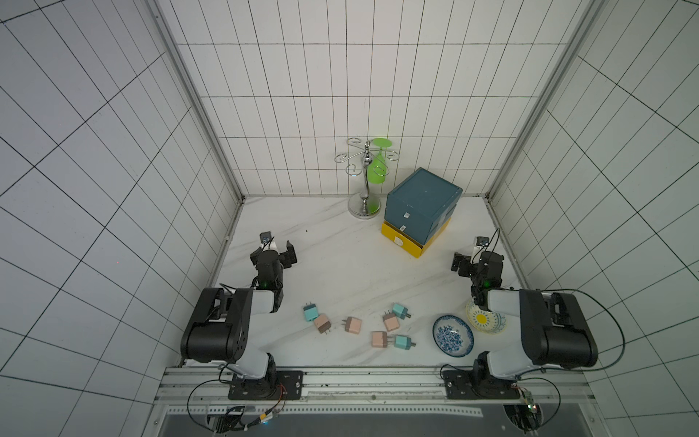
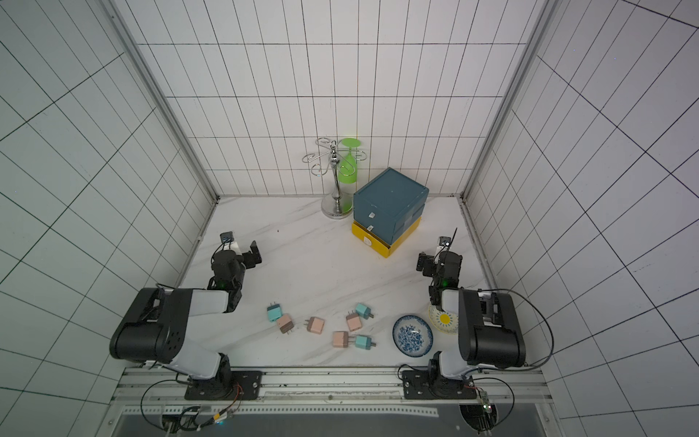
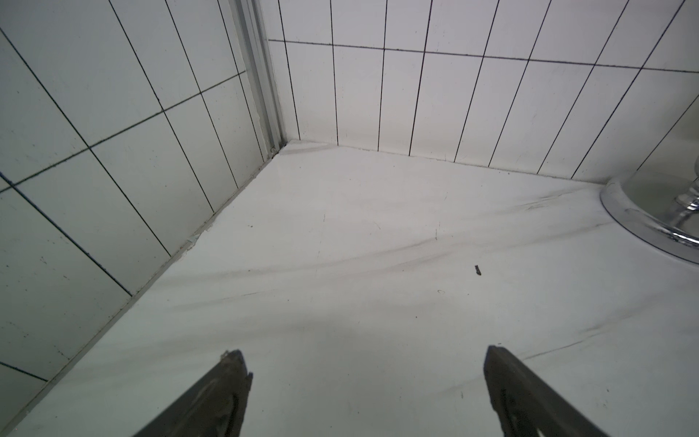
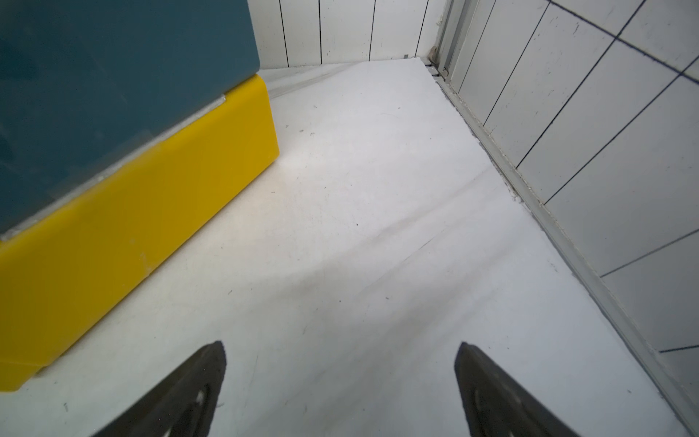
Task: Place the plugs into the drawer by color
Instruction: Move the storage box to the center of the board.
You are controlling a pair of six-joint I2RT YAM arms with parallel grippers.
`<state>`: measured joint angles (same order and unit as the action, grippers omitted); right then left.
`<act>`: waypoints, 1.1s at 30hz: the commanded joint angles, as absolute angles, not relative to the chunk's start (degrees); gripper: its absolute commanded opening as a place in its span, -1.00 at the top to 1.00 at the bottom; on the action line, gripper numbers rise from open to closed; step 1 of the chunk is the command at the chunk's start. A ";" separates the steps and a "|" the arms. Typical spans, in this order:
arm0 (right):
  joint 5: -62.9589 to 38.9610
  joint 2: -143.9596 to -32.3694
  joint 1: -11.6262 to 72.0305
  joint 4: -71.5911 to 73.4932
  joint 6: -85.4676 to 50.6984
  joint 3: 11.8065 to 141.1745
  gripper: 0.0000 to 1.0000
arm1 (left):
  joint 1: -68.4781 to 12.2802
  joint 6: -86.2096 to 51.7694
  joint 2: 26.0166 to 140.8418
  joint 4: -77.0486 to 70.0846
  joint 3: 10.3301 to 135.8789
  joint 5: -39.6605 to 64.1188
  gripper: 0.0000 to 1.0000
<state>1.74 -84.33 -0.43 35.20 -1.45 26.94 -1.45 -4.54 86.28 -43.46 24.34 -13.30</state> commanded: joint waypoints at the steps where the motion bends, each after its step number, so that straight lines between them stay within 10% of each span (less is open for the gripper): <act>1: 3.49 -77.87 -1.09 17.86 -5.79 36.32 -0.98 | -2.51 -2.30 79.03 -35.77 27.32 -11.93 -0.98; 12: -7.21 -75.92 -6.24 8.62 -26.35 44.98 -0.97 | -26.25 -0.02 67.53 -26.84 38.74 -19.37 -0.98; 18: -38.00 -86.95 -15.98 13.61 -29.39 52.75 -0.97 | -26.78 -17.52 66.40 -20.15 45.33 -10.17 -0.98; 23: -42.87 -88.12 -14.68 28.67 -36.34 52.25 -0.98 | -25.90 -21.10 71.74 -24.12 48.49 -1.36 -0.97; 28: -33.65 -82.56 -8.07 24.86 -27.44 53.76 -0.98 | -25.13 -24.59 79.33 -18.48 55.53 4.63 -0.98; 33: 2.85 -74.76 8.14 17.29 -8.05 53.69 -0.98 | -24.95 -26.51 84.28 -22.86 56.59 7.19 -0.98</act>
<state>-16.53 -77.80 3.16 18.85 -19.51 51.22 -25.30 -24.23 82.26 -21.69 54.33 3.60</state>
